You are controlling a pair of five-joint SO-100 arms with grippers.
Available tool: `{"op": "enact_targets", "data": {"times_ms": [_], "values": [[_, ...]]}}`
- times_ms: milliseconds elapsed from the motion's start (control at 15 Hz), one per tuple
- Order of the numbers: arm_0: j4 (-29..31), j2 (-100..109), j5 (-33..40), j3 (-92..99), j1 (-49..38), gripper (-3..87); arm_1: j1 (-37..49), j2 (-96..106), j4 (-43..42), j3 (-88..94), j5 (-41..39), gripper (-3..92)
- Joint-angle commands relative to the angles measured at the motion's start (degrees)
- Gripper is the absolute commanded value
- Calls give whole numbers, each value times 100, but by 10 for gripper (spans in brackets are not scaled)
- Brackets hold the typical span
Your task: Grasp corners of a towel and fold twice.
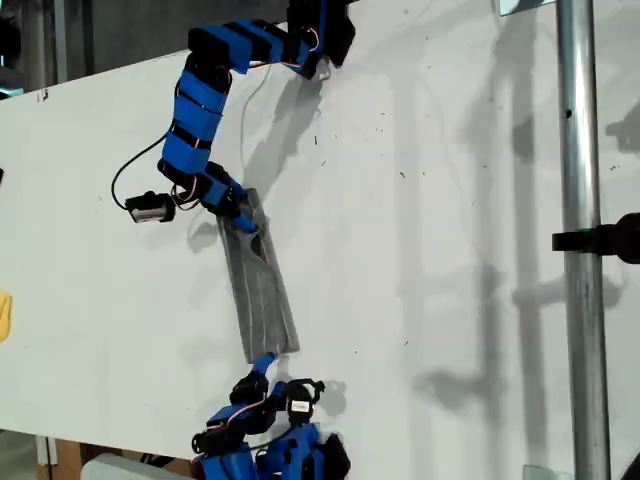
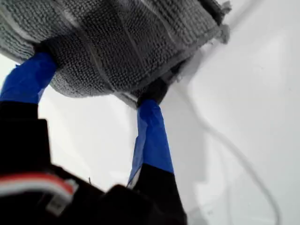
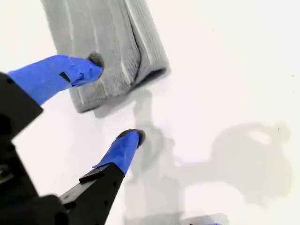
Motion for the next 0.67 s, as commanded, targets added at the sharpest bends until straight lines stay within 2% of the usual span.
{"op": "enact_targets", "data": {"times_ms": [0, 133, 267, 400, 467, 600], "values": [[369, 2347, -343, 334, 659, 171, 308, 1793, 211, 905, 167, 393], [220, 4148, -343, 1257, 1134, 117, 589, 2777, 378, 1942, 290, 407], [-466, 4588, -396, 2030, 1775, 63, 782, 3683, 536, 3006, 668, 425], [-677, 5423, -738, 2848, 2092, -26, 923, 5186, 782, 4351, 1283, 454], [-562, 6319, -835, 3375, 2215, -26, 861, 6135, 1046, 4957, 1731, 456], [-747, 6275, -844, 3841, 2435, -26, -18, 7330, 1354, 5440, 2698, 453]]}}
